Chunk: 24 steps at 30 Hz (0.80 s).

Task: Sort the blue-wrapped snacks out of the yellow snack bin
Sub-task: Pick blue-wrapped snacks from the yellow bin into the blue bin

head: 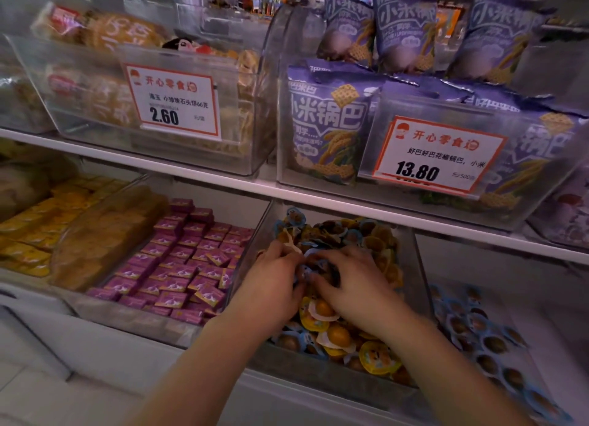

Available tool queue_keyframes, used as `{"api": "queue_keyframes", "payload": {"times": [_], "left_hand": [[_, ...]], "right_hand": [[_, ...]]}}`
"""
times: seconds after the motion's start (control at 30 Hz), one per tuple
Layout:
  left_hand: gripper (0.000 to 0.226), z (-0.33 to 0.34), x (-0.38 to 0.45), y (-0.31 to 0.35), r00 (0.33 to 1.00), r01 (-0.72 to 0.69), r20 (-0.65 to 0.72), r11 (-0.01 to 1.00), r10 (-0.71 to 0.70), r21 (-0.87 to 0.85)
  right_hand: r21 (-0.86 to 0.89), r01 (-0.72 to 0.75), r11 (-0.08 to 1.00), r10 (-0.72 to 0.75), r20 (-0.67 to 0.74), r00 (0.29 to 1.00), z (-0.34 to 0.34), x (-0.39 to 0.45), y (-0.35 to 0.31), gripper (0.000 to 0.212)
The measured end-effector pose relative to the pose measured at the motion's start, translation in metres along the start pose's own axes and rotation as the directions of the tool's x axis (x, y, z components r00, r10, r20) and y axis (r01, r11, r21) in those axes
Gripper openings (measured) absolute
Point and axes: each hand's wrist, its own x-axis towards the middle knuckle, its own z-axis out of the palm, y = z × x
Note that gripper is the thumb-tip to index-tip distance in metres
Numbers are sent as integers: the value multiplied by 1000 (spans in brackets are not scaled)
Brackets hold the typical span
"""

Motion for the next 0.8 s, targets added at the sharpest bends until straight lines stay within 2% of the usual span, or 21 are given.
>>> {"api": "queue_keyframes", "payload": {"times": [0.17, 0.23, 0.33, 0.43, 0.57, 0.63, 0.67, 0.7, 0.73, 0.77, 0.8], "left_hand": [[27, -6, 2, 1, 989, 86, -103, 984, -102, -153], [22, -10, 4, 4, 979, 97, -151, 960, -140, -263], [17, -15, 5, 11, 966, 125, -151, 894, -208, -429], [20, -17, 4, 17, 963, 116, -144, 837, -226, -534], [18, -14, 2, 21, 971, 110, -113, 810, -212, -577], [17, -14, 1, 21, 967, 113, -115, 785, -228, -609], [17, -15, 1, 22, 963, 116, -120, 770, -243, -627], [16, -16, 0, 23, 958, 117, -126, 752, -258, -649], [16, -17, 0, 25, 953, 114, -133, 729, -273, -675], [14, -17, -1, 28, 948, 102, -147, 707, -282, -700], [11, -18, -2, 32, 942, 79, -173, 693, -286, -717]], "right_hand": [[115, 19, 993, -23, 32, 999, -9, 2, 3, 43], [177, 27, 984, -29, 10, 1000, -12, 2, 3, 36], [238, 9, 971, 5, -61, 998, -14, 0, 4, 27], [181, 63, 982, -55, -49, 997, -16, -3, 1, 31], [111, 87, 990, -90, 22, 996, -20, -1, 1, 31], [224, 23, 974, -32, 34, 999, -25, 0, 5, 30], [319, -44, 947, 43, 11, 999, -27, 1, 7, 32], [434, -132, 891, 158, -25, 987, -30, 2, 8, 34], [591, -211, 778, 291, -41, 956, -33, 1, 8, 34], [776, -240, 583, 391, -9, 920, -37, 0, 6, 30], [916, -224, 332, 427, 65, 902, -40, -3, 3, 22]]}}
